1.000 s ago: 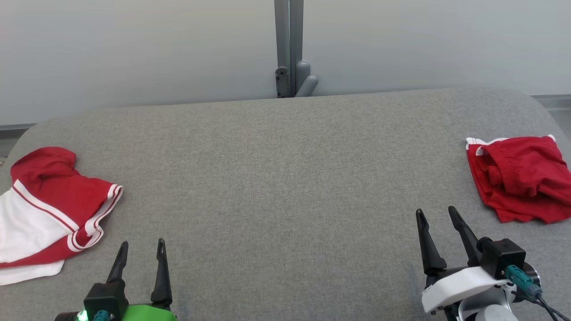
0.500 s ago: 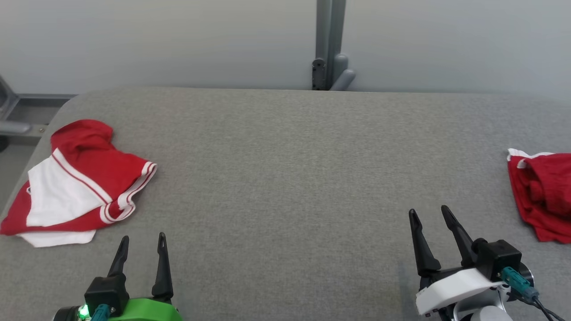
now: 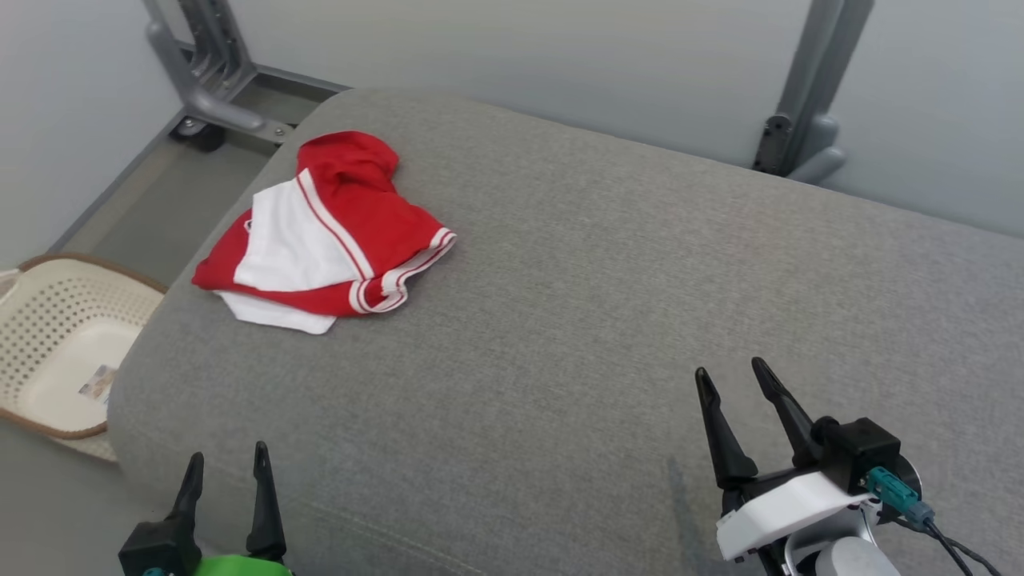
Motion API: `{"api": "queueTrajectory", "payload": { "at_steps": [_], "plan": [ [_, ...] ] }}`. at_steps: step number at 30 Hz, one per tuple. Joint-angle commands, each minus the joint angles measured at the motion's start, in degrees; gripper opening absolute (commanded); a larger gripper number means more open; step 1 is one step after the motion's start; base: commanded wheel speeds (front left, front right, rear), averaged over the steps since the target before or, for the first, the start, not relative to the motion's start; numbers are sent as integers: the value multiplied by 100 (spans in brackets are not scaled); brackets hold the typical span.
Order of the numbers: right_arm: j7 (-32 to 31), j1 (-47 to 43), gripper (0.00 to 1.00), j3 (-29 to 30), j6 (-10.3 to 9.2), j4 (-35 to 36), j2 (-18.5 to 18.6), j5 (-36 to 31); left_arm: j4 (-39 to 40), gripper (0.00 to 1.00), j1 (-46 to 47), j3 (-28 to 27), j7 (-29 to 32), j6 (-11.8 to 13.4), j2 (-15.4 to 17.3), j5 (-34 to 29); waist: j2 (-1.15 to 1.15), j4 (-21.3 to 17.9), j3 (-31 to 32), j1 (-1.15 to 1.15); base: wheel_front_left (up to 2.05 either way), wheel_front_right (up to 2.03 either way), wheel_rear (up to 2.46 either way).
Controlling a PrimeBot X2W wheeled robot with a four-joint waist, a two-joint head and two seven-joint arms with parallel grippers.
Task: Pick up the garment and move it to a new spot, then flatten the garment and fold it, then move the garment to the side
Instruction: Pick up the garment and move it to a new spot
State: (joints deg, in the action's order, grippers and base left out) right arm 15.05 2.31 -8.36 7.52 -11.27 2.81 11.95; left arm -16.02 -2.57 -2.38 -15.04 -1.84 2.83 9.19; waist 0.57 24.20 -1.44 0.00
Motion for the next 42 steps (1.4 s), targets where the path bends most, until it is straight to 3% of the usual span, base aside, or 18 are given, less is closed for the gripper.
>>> {"api": "queueTrajectory", "payload": {
  "at_steps": [1, 4, 7, 14, 26, 33, 42],
  "plan": [
    [17, 62, 100, -34, -6, -22, 23, 0, -7, 100, -89, -58, -18, -7, 15, 65, -57, 621, -97, 0, 0, 0, 0],
    [17, 103, 100, -85, -6, -39, 24, -42, -46, 100, -111, -66, -18, -74, 11, 127, -57, 592, -156, 0, 0, 0, 0],
    [17, 200, 100, -157, -6, -43, 25, -143, -436, 100, 249, -78, -12, -287, 14, 546, -57, 233, -359, 0, 0, 0, 0],
    [17, 455, 100, -354, -6, 172, 27, -304, -1128, 100, 1379, -292, -11, -476, 208, 581, -57, -329, -852, 0, 0, 0, 0],
    [-129, 914, 100, -660, -6, 585, 182, -513, -2653, 100, 3507, 288, 33, -566, 1270, 1112, -57, -1018, -1774, 0, 0, 0, 0],
    [-334, 1119, 100, -717, -6, 949, 315, -570, -3751, 100, 4330, 729, 678, -560, 1806, 1814, -57, -1318, -2239, 0, 0, 0, 0],
    [-375, 1178, 100, -720, -6, 1076, 282, -576, -4836, 100, 4747, 740, 1096, -541, 1748, 2117, -57, -1570, -2372, 0, 0, 0, 0]
  ]
}}
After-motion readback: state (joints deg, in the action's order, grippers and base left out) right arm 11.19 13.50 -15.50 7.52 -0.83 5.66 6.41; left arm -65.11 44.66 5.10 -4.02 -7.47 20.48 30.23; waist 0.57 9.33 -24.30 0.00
